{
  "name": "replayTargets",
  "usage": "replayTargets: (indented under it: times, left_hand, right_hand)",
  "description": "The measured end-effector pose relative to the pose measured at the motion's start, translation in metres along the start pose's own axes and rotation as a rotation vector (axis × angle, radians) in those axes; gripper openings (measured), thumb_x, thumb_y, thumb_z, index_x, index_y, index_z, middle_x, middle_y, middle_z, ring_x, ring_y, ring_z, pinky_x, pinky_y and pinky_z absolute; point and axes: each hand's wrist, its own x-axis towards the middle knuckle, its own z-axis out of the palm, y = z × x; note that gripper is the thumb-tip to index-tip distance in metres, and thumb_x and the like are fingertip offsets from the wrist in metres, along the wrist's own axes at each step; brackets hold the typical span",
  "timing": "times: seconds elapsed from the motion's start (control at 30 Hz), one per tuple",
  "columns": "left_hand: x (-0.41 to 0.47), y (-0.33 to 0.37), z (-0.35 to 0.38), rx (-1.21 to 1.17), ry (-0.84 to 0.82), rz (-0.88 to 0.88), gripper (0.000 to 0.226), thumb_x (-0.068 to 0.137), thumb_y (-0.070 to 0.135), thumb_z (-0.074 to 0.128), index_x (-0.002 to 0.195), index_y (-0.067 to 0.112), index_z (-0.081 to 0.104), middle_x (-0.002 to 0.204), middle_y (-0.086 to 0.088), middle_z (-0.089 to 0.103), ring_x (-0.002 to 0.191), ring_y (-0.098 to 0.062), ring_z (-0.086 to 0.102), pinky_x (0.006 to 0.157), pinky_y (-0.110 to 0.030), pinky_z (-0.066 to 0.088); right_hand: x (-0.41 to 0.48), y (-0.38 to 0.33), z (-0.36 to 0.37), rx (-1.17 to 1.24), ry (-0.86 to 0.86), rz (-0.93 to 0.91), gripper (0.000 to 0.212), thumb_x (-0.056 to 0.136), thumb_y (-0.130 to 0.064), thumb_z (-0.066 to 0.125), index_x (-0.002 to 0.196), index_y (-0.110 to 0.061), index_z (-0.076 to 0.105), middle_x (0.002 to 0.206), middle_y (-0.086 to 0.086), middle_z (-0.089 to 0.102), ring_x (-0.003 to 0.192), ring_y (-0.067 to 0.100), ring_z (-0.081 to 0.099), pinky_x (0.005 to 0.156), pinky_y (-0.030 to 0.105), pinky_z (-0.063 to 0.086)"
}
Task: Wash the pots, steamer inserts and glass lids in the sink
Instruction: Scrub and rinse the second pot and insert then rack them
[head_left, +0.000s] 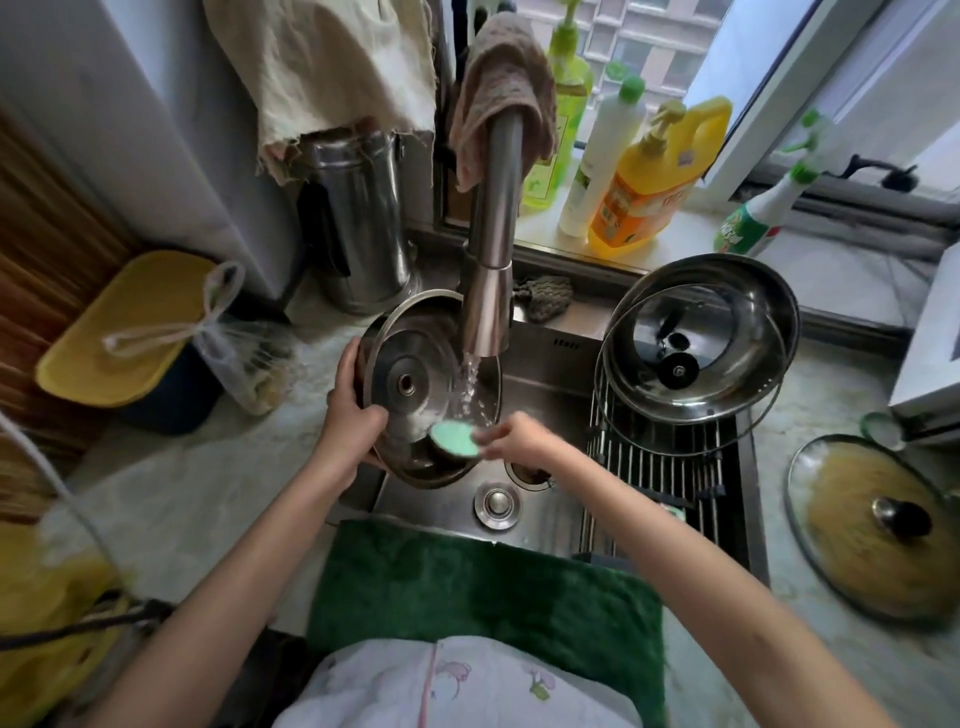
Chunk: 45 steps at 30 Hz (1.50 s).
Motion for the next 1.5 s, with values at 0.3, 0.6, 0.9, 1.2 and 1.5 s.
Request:
replayTargets:
  times: [0.3, 0.6, 0.9, 1.2, 1.5]
  left_hand:
    - [-0.004, 0.002, -0.001, 0.075, -0.061, 0.039, 0.099, 0.072, -0.009, 0.043, 0.129, 0.07, 0.022, 0.135, 0.001, 0.039, 0.117, -0.032, 0.05, 0.057, -0.044, 0.058]
    - [0.001, -0.009, 0.015, 0.203, 0.083, 0.136, 0.098, 0.077, -0.015, 0.046, 0.146, 0.047, 0.015, 0.123, -0.001, 0.033, 0.107, -0.014, 0.038, 0.079, -0.019, 0.042]
    - [-0.002, -0.009, 0.014, 0.153, -0.014, 0.126, 0.103, 0.076, -0.013, 0.05, 0.138, 0.06, 0.015, 0.136, -0.004, 0.035, 0.119, -0.021, 0.044, 0.08, -0.03, 0.051]
    - [-0.005, 0.003, 0.025, 0.226, -0.114, -0.033, 0.102, 0.077, -0.006, 0.053, 0.138, 0.061, 0.009, 0.149, 0.002, 0.029, 0.127, -0.034, 0.042, 0.086, -0.056, 0.051]
    - [0.006, -0.007, 0.016, 0.158, -0.057, -0.168, 0.101, 0.07, -0.006, 0.045, 0.132, 0.066, 0.013, 0.144, -0.003, 0.034, 0.121, -0.041, 0.045, 0.066, -0.061, 0.055]
  right_hand:
    - [0.01, -0.005, -0.028, -0.729, 0.77, -0.269, 0.059, 0.081, -0.004, 0.063, 0.136, -0.023, 0.051, 0.081, 0.01, 0.06, 0.058, 0.029, 0.064, 0.046, 0.028, 0.032]
    - [-0.02, -0.025, 0.032, 0.362, -0.18, -0.125, 0.031, 0.095, -0.023, 0.056, 0.125, -0.02, 0.062, 0.076, -0.003, 0.062, 0.051, 0.007, 0.042, 0.043, 0.019, 0.035]
    - [0.006, 0.021, -0.02, -0.517, 0.238, -0.135, 0.035, 0.089, -0.026, 0.061, 0.124, -0.034, 0.062, 0.103, -0.001, 0.071, 0.08, 0.015, 0.067, 0.069, 0.028, 0.054]
    - [0.011, 0.02, -0.043, -0.895, 0.826, -0.371, 0.069, 0.078, 0.003, 0.064, 0.138, -0.027, 0.048, 0.077, 0.008, 0.057, 0.049, 0.023, 0.057, 0.039, 0.029, 0.036]
    - [-0.034, 0.001, 0.026, -0.118, -0.13, -0.142, 0.037, 0.095, -0.017, 0.052, 0.131, -0.014, 0.057, 0.122, -0.006, 0.066, 0.083, -0.003, 0.059, 0.071, 0.015, 0.047]
